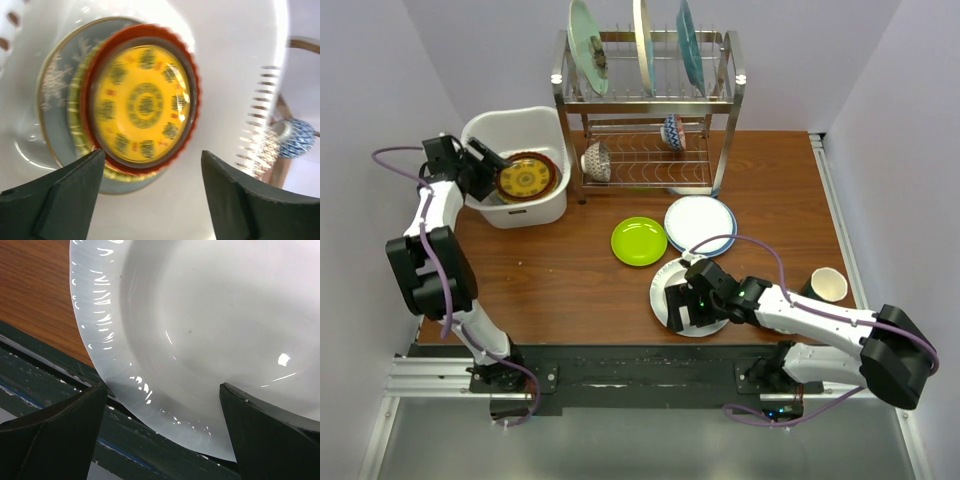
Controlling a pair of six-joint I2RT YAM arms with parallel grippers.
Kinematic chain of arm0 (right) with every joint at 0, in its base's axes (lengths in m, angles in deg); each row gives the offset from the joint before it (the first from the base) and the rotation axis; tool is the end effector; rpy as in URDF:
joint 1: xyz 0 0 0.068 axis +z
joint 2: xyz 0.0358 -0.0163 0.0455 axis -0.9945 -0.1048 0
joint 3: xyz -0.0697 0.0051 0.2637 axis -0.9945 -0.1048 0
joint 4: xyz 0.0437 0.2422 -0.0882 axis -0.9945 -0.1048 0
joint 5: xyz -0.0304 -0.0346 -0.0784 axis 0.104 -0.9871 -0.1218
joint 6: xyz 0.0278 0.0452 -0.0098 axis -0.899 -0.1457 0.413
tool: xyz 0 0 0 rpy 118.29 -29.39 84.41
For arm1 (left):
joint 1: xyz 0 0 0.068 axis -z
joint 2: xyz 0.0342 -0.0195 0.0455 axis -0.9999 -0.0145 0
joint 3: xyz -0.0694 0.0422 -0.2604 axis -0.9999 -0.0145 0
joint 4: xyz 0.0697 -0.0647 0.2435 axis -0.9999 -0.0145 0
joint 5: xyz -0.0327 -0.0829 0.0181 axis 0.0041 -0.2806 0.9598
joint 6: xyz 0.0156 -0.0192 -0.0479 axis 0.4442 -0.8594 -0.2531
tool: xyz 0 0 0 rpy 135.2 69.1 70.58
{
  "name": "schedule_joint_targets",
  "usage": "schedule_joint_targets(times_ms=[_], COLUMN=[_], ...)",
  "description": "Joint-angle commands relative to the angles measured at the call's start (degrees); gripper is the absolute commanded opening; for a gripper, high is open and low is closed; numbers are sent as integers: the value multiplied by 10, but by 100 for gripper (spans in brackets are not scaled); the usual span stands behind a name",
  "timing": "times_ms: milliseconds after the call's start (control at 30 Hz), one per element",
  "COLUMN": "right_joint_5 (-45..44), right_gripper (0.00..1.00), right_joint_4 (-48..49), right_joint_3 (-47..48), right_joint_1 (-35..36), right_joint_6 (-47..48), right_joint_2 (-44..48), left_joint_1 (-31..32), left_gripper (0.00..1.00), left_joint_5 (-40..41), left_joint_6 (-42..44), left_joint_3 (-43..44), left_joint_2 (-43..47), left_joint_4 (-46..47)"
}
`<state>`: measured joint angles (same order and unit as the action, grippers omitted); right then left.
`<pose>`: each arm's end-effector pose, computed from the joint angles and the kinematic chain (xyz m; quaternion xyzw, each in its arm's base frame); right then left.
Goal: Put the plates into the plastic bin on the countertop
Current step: Place the plate in the plastic bin, then pick up the plate at the center of the board.
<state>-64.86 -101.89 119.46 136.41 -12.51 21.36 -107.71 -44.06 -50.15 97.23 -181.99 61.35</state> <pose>0.1273 0.1661 0.1806 -0.1268 0.9530 0.1976 0.1915 0.3862 0.1176 0.2602 -0.3934 0.8051 -0.2286 0.3806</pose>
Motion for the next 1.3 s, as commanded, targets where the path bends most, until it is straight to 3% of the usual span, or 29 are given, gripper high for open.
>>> schedule_joint_targets(times_ms=[0, 433, 667, 1067, 1267], right_joint_5=[3, 11, 17, 19, 23], right_gripper=[99, 99, 99, 99, 99], right_joint_4=[-14, -10, -4, -2, 3], right_joint_3=[6, 1, -11, -22, -27], right_joint_1=[0, 0, 0, 0, 0], right_joint_6=[3, -3, -7, -12, -13], right_joint_2=[-2, 9, 21, 28, 26], left_joint_1=[-4, 16, 47, 242, 315], left_gripper=[85, 95, 100, 100, 98], left_joint_5=[-37, -102, -110, 5, 32], left_joint_6=[21, 47, 62, 37, -10], left_joint_3=[-3, -112, -159, -243, -319], left_joint_2=[81, 296, 348, 406, 421], left_joint_4=[49, 44, 15, 0, 46])
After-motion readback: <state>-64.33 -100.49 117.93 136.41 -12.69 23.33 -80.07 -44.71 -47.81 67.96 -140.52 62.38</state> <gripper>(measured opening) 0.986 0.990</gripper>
